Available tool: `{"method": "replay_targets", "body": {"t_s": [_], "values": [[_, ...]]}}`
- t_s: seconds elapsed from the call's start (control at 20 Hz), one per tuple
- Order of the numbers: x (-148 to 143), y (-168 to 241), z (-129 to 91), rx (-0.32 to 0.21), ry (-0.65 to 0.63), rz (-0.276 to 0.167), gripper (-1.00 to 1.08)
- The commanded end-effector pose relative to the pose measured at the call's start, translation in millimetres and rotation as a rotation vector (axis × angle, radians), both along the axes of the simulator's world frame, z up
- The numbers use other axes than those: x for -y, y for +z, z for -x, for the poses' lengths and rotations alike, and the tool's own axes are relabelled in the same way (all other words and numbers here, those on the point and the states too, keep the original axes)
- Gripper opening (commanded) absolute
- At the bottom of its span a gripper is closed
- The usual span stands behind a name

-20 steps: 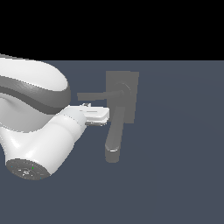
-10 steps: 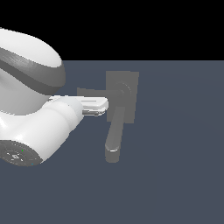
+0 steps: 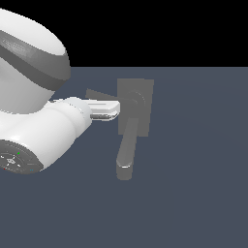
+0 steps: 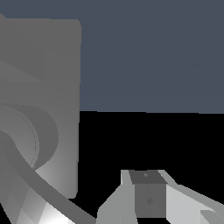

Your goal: Turn on the faucet by rotating a designated handle.

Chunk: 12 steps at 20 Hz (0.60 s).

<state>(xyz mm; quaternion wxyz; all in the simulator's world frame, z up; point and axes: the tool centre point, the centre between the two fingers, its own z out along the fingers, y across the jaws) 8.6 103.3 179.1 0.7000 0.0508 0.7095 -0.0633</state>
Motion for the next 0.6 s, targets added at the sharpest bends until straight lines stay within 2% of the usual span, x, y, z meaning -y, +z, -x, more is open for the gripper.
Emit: {"method": "replay_targets", "body": {"t_s": [0.0,0.55], "values": [[3,11,0,0.006,-0.002,-0.001,-1.0],[14,51,2,0.01,0.0,-0.001,-1.0]]}}
